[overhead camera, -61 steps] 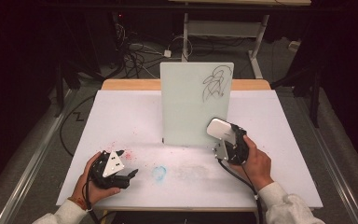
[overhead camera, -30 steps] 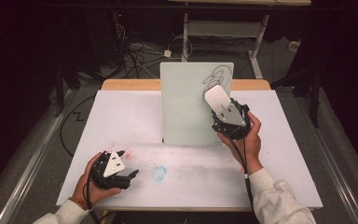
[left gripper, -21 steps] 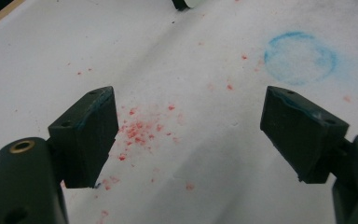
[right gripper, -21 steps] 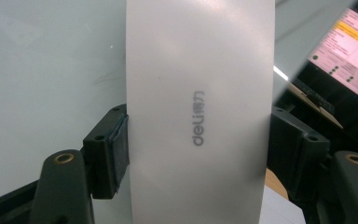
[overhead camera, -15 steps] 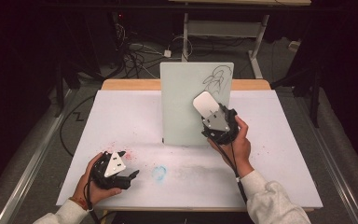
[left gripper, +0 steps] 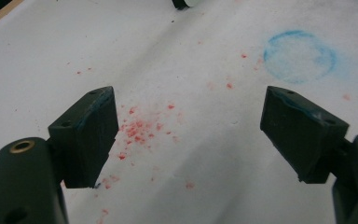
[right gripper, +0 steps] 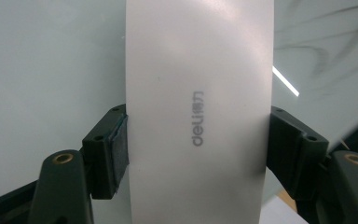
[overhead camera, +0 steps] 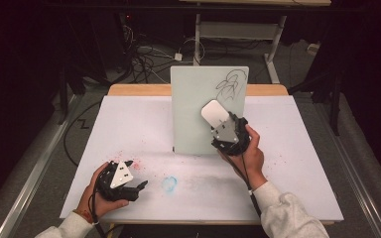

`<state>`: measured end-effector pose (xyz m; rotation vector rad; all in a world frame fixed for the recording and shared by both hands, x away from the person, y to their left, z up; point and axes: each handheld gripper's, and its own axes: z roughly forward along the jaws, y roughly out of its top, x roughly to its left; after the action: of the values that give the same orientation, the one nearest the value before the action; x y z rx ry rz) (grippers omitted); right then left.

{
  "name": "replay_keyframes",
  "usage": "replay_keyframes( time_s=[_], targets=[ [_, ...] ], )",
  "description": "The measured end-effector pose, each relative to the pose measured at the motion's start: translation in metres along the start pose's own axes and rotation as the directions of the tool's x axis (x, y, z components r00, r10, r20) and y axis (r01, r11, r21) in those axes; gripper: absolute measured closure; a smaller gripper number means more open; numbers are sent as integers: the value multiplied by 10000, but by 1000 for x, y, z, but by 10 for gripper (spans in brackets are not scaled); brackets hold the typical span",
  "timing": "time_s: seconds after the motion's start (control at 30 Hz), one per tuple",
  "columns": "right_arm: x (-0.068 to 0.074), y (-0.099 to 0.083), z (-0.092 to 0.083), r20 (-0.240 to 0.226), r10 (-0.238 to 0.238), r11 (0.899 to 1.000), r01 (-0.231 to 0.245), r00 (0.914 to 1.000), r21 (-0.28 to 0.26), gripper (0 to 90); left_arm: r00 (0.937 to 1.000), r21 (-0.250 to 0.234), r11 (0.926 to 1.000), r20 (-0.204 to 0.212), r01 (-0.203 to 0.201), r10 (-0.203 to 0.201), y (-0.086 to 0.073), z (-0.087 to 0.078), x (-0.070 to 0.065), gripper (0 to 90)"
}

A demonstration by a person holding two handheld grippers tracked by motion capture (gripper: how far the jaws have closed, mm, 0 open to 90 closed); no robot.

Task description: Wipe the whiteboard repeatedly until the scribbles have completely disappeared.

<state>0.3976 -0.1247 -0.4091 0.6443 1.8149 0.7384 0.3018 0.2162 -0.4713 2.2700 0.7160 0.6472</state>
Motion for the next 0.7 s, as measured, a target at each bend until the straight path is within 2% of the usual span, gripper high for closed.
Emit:
replay_keyframes(
  time_s=[0.07, 0.13, 0.23, 0.37, 0.5, 0.6, 0.7],
  targets=[
    [-14, 3, -1, 280, 202, 9998, -203, 9994, 31, 310, 10000, 23, 10000, 4, 4, -4, 0, 0, 0, 187],
    [-28, 4, -2, 669, 625, 9980, -626, 9958, -4, 310, 10000, 30, 10000, 11, 14, -14, 0, 0, 0, 187],
    [-44, 7, -3, 884, 1080, 9941, -1079, 9902, -56, 310, 10000, 28, 10000, 23, 42, -42, -1, 1, 1, 187],
    [-55, 13, -3, 1057, 1489, 9888, -1478, 9832, -180, 310, 10000, -19, 10000, 41, 32, -32, 0, 0, 0, 187],
    [-65, 20, -2, 1220, 1985, 9800, -1957, 9725, -347, 310, 9999, -23, 10000, 65, 94, -94, -1, 0, 1, 187],
    [-70, 25, -2, 1223, 2111, 9774, -2080, 9698, -380, 310, 9999, -26, 10000, 86, 94, -94, -1, 0, 1, 187],
    [-69, 26, -1, 1288, 2112, 9774, -2075, 9689, -416, 310, 9999, -24, 10000, 95, 89, -89, -1, 0, 1, 187]
  ],
)
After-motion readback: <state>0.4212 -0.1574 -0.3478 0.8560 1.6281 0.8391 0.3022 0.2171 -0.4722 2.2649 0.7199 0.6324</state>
